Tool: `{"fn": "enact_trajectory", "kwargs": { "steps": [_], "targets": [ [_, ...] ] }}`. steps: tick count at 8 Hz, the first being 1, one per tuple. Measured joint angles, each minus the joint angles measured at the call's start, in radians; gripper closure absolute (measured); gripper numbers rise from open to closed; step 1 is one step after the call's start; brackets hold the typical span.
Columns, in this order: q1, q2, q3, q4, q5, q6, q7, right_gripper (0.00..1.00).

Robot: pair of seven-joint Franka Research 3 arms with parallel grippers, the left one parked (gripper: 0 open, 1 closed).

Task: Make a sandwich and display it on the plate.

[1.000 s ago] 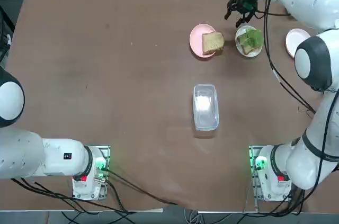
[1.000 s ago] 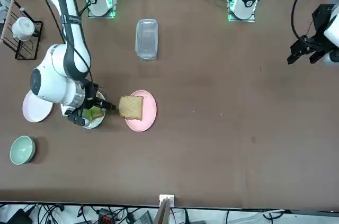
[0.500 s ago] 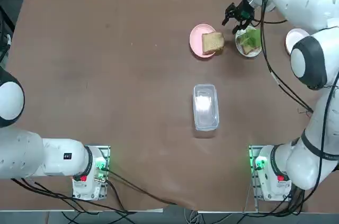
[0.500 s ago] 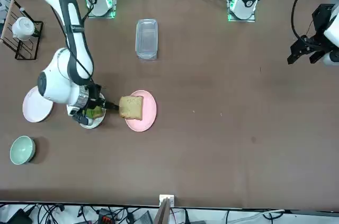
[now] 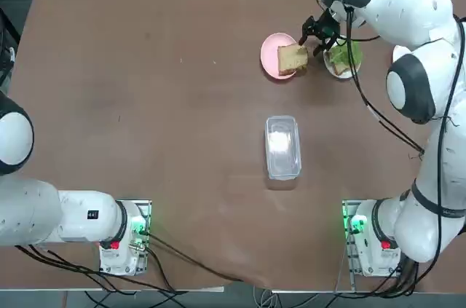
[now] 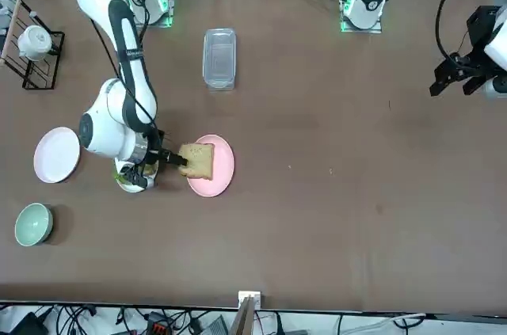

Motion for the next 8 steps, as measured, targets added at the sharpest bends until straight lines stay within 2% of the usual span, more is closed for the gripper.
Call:
{"fn": "enact_trajectory", "kwargs": {
  "steps": [8],
  "targets": [
    [0.006,0.015,0.000,-0.001,0.016,0.007,0.000,0.11]
  ]
}}
